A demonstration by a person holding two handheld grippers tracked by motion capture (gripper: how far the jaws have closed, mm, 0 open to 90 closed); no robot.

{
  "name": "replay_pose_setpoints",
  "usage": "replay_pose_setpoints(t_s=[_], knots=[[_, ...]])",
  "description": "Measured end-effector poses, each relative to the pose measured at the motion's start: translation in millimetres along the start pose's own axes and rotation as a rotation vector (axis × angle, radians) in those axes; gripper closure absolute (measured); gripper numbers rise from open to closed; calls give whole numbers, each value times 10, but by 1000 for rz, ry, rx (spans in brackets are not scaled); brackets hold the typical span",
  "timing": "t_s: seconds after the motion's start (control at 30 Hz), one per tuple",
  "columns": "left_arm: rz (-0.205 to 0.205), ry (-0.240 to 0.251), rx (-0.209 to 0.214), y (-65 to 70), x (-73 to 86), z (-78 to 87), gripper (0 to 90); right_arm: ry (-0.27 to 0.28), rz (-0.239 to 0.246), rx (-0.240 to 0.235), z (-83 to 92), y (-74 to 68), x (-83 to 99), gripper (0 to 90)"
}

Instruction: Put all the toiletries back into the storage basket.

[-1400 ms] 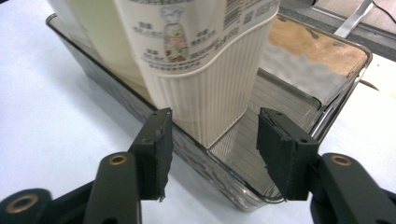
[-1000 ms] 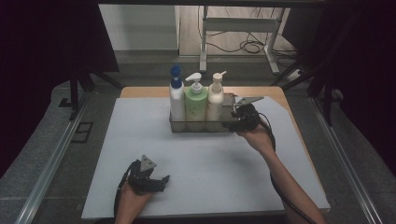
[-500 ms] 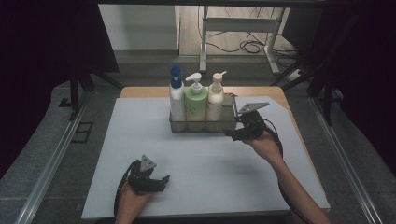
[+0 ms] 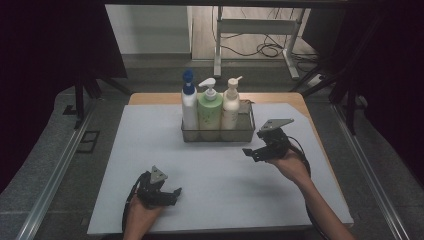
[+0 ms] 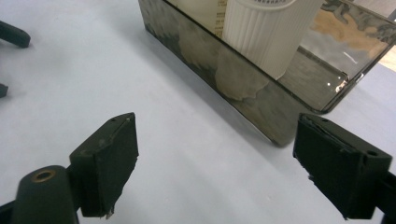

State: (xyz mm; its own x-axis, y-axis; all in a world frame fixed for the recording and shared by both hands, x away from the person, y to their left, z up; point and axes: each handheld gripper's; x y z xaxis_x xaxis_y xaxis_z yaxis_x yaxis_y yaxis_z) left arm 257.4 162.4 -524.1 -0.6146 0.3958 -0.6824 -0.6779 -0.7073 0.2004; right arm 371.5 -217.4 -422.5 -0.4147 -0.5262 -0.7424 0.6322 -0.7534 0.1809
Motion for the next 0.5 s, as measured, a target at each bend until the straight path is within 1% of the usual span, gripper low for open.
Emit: replay_pose_setpoints(t_s=[0.2, 0.4, 0.5], knots=[[0, 0, 0, 0, 0, -1, 103, 2, 18, 10, 109, -17, 89, 126], [0, 0, -1, 1, 0, 0, 104, 4, 16, 25, 217, -21, 220, 61], [0, 0, -1, 1, 0, 0, 103, -4, 26, 38, 265, -23, 300, 38]])
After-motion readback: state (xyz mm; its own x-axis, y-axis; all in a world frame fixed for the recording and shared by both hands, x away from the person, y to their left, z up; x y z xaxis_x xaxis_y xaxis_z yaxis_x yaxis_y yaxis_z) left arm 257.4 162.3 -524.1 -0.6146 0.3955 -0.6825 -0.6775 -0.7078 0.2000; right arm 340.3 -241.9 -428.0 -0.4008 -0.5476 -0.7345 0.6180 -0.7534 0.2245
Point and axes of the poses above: each handheld gripper's, and its own axes: z roughly backward along the jaws, x roughly out of its underside, y roughly to its right, and after that the axes turned 14 degrees about x, right-handed
